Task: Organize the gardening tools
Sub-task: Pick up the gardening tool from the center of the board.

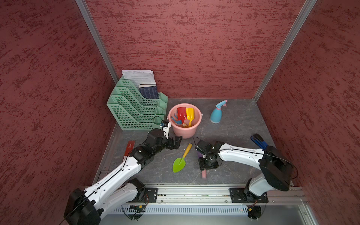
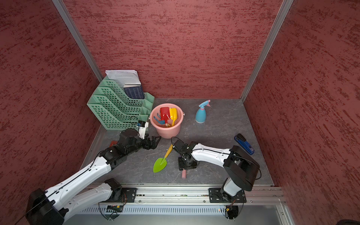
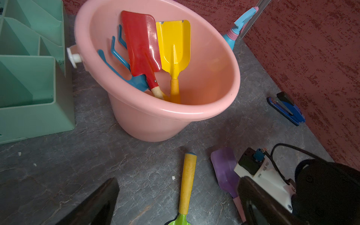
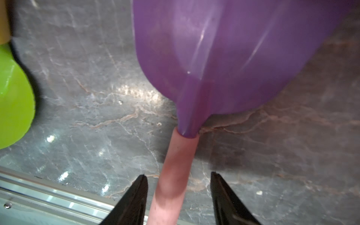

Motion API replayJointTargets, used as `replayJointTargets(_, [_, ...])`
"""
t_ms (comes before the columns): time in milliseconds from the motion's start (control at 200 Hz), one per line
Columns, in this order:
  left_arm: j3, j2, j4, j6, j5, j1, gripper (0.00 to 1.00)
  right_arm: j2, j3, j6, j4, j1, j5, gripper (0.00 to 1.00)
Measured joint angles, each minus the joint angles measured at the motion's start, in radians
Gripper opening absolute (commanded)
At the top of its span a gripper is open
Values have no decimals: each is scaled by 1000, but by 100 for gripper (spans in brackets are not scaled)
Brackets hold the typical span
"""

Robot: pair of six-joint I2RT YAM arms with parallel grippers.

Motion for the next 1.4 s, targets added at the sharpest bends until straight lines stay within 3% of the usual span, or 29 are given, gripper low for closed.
replayJointTargets(125, [-3,-4,-12,-1,0,9,100,25,6,14,4,2,2,43])
replayJointTargets(280, [-16,-21,-25,-5,0,16,100,50,20,16,6,3,13,13])
replayJointTargets(406, [-19,-32,-39,-8,0,25,100,51,21,34,5,4,20,0])
replayJointTargets(621, [-27,-61,-48,-8,3,35,100,22,19,46,0,4,55,0])
replayJointTargets(992, [-44,-64,-54,-16,21,47,100,-259,13,53,-53,5,229,0])
replayJointTargets(1212, [-51,-64,-56,-26,23,49,100,-391,62,-12,-52,5,319,0])
replayJointTargets(1397, [-51,-56,-60,-27,27,49,100,-409,170,-113,23,5,394,0])
